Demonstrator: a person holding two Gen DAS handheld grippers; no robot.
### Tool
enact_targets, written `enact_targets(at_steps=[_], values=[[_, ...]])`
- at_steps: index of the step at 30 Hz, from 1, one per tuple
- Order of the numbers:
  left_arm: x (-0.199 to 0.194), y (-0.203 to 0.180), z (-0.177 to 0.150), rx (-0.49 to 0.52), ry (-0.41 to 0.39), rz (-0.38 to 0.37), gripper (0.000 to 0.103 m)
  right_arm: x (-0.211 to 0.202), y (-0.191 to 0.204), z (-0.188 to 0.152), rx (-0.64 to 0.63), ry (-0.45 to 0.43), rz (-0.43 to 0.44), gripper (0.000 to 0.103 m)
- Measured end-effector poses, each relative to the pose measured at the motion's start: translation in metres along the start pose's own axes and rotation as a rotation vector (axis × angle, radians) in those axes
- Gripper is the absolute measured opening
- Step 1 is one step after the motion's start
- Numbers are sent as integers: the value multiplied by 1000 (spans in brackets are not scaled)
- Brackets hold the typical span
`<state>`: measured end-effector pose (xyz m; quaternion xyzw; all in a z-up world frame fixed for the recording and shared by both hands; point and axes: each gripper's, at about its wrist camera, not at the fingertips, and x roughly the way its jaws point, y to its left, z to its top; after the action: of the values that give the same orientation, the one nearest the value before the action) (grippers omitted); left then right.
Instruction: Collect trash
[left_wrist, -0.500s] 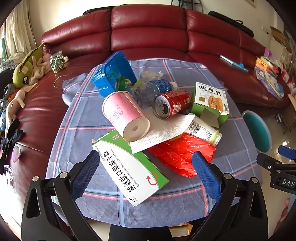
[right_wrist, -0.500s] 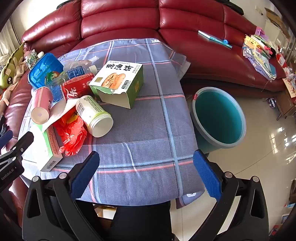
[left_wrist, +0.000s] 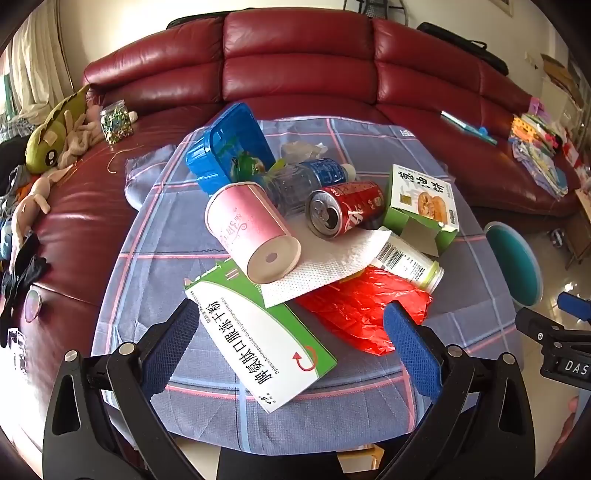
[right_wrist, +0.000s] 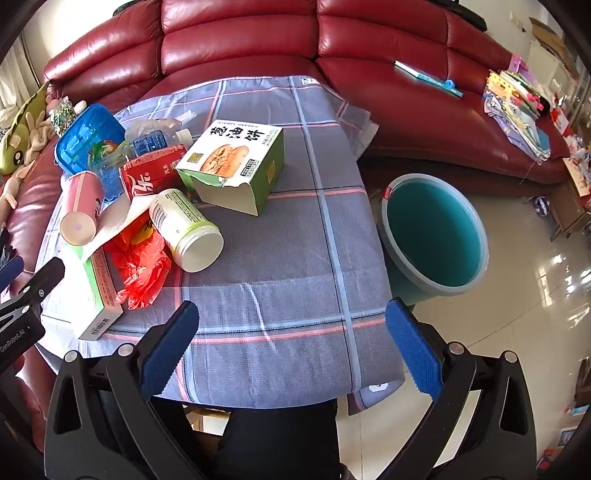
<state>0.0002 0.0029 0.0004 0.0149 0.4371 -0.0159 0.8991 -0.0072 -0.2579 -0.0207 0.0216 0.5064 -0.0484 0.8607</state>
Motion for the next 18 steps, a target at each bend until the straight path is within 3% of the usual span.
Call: enact_targets(at_steps=[18], values=[[-4,16,6,-51,-6,20,100,-12,-5,6,6,-22,-5,97]])
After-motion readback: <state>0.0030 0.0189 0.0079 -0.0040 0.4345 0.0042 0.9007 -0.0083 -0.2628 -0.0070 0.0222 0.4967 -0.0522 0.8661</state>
